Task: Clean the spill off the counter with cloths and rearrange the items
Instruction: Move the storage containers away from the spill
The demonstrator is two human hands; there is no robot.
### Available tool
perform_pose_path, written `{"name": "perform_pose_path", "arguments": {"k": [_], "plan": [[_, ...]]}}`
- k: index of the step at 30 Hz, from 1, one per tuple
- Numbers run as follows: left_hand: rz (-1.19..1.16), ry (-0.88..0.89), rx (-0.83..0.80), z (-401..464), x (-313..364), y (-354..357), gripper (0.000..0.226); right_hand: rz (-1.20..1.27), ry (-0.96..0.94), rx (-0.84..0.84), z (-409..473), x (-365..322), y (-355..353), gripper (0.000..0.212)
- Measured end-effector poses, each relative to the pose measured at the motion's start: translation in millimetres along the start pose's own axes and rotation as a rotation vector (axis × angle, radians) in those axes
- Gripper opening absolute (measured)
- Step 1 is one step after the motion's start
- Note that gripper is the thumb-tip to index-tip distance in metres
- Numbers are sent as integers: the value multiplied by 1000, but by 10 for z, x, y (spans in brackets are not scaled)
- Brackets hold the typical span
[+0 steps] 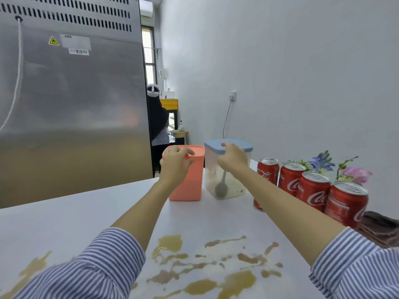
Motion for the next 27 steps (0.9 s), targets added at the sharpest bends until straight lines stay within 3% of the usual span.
{"name": "perform_pose_path", "arguments": {"k": [4,6,9,12,15,18,27], "plan": [[-17,-23,-25,109,86,114,21,-117,19,-96,83,156,131,58],[5,-15,-147,156,109,96,28,-95,24,-82,90,113,168,58],[179,-19,-413,168,174,-53,43,-97,58,-28,94,34,145,38],[303,-60,-505,71,160,-276,54,-113,87,49,71,-99,116,41],[314,-142,-456,-102,-107,-639,49,-43,-29,71,16,-487,210,62],[337,-263,-367,-427,-453,-1139,39,32,-238,17,-95,-1100,480,60],[542,-606,102,-1768,-1523,-2607,30,223,-528,-494,-835,-2617,1771,67]]}}
Point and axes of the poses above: each hand's wrist, its own z-axis towards the middle knuckle, its own y-axis out of the palm, x = y × z, the point moved 2 cm from there along z, towards the middle knuckle, and after that the axes turned 13 degrees about -x, right-handed, at the moved point
